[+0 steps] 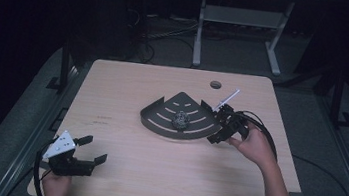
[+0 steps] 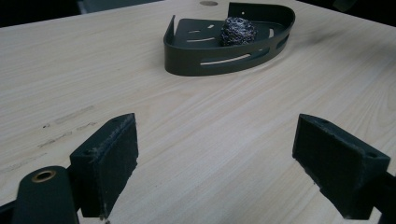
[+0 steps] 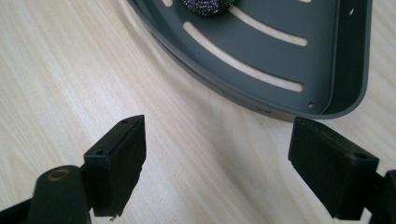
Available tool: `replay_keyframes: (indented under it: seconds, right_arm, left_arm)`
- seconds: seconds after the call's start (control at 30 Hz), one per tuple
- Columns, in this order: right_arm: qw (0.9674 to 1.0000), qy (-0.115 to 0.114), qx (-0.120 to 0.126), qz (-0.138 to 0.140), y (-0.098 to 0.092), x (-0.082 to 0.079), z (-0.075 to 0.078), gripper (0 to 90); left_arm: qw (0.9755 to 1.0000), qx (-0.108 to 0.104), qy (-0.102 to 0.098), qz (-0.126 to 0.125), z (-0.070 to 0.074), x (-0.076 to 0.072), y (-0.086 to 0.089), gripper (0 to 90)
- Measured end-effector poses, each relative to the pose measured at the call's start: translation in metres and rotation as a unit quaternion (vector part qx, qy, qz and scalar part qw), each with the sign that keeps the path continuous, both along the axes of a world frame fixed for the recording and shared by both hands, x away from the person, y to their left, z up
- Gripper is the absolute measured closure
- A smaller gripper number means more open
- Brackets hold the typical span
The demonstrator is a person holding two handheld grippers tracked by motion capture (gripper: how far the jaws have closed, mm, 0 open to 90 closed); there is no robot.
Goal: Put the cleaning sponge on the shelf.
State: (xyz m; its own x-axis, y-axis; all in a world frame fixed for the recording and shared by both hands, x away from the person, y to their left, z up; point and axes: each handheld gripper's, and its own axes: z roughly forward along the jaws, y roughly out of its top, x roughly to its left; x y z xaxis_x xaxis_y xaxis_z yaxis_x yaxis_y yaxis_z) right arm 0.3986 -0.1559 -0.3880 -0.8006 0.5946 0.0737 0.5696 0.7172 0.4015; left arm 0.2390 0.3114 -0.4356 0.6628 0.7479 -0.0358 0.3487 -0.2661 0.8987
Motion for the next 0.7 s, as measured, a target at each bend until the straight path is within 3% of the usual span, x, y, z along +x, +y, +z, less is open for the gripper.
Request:
replay_keyframes:
  seconds: [0.7]
  right_arm:
    - [1.0000,0.002,0.004,-0.003,-0.016,-0.023,-0.016,18.6]
  left_arm:
    - [1.0000,0.001,0.001,0.001,0.000,0.000,0.000,13.7]
